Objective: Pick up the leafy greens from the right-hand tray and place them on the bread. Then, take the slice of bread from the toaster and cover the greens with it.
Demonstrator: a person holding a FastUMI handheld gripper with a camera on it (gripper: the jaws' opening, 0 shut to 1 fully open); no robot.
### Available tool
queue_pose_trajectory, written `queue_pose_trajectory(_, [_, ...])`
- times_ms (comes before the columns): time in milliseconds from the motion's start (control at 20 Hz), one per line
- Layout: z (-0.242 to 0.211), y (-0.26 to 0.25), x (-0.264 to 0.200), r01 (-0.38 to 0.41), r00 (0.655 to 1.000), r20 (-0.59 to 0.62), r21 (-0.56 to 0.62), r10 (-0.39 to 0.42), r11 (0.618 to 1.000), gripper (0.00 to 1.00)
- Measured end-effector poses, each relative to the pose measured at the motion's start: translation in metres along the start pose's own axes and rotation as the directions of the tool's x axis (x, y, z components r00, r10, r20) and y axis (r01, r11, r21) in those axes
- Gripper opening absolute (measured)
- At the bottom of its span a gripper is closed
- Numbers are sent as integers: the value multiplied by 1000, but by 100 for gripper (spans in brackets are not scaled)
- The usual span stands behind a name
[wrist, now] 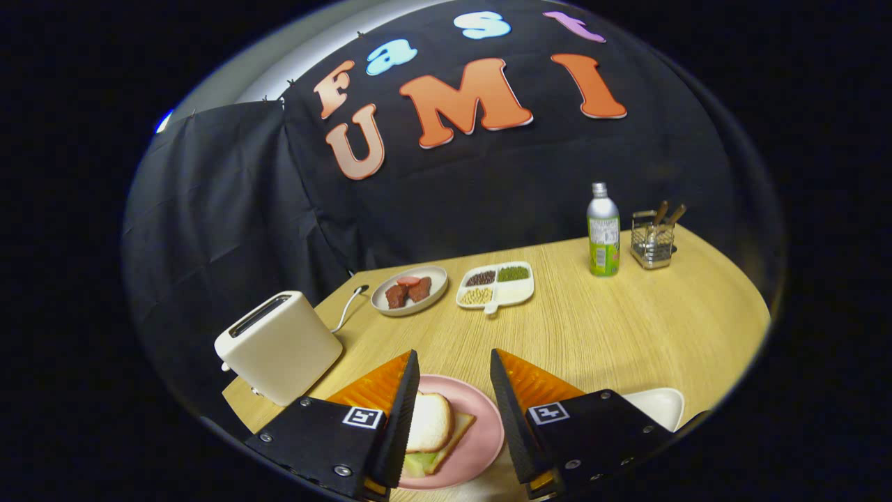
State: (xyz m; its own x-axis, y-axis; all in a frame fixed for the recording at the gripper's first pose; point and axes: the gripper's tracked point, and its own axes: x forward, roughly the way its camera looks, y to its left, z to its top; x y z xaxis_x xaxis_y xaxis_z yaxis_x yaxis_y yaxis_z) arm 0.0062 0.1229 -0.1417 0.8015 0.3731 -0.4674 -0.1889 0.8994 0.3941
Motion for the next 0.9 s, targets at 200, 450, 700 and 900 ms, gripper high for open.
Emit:
queue_pose_trajectory(200, [50, 3, -9, 36, 979, 203, -81, -19, 996, 67])
queue_pose_trajectory(450, [83, -9, -24, 177, 920, 377, -160, -106, 971, 74])
queue_pose_trajectory(700, [112, -4, -47, 225, 875, 471, -184, -115, 957, 83])
queue_pose_trajectory(900, [128, 0, -55, 247, 861, 493, -195, -123, 949, 88])
